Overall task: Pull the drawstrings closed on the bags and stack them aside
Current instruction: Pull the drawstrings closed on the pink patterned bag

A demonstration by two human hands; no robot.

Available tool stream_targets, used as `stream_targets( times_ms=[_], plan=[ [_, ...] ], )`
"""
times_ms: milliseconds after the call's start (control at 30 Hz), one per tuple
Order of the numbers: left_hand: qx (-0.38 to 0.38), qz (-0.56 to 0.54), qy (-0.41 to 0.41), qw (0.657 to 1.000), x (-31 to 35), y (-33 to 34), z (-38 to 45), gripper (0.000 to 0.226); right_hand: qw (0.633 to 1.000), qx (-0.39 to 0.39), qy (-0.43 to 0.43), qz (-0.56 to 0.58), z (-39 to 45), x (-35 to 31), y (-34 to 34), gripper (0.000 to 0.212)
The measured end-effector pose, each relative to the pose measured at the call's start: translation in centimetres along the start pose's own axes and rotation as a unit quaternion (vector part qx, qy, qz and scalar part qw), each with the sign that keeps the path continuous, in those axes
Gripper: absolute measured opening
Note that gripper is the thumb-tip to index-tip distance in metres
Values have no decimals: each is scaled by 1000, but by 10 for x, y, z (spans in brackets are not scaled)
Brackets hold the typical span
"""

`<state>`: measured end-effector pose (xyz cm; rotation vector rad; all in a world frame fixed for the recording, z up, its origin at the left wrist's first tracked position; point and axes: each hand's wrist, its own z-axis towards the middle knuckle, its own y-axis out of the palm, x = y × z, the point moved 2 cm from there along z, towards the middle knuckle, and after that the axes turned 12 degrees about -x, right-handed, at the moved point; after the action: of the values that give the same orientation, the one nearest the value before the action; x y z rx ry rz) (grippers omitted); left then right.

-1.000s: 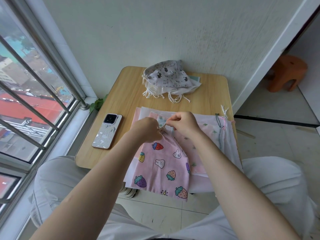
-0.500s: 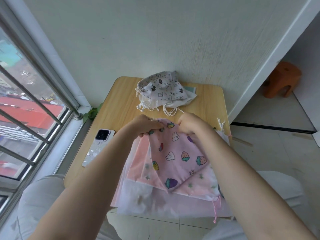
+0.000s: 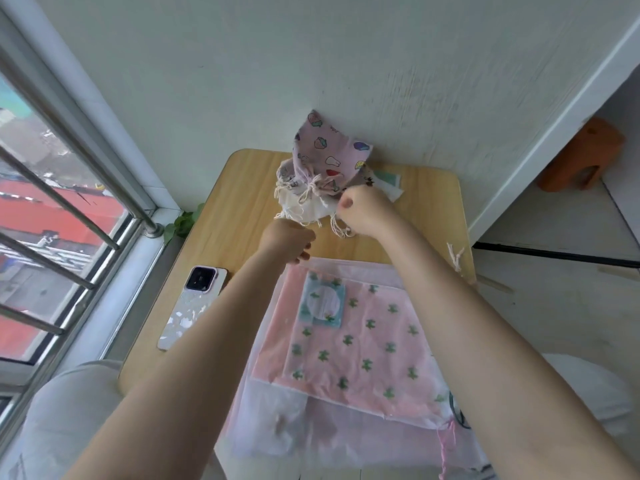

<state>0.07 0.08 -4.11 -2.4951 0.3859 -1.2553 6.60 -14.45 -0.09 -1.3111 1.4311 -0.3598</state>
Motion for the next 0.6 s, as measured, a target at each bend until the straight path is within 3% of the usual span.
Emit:
stream_targets(
  times_ms=[100,167,300,400,500,600],
  plan=[
    [-20,256,36,966,-21,19,-6,18,982,-151,83,-77,-14,14,30,20],
    [-18,326,78,942,-31,33,-8,27,963,-206,112,-130,-24,20,45,19],
    [46,367,102,924,-35,45,-13,27,959,-184,132,-170,-43,35,58,8],
    [58,419,89,902,-35,51,-19,23,955,-180,145,-184,-53,47,62,13],
    [20,482,44,875,-32,55,-25,23,960,-164,139,-179,-62,55,64,5],
    [-83,537,-7,839,-30,55,-31,43,974,-114,88,-175,-68,51,67,23]
  ],
)
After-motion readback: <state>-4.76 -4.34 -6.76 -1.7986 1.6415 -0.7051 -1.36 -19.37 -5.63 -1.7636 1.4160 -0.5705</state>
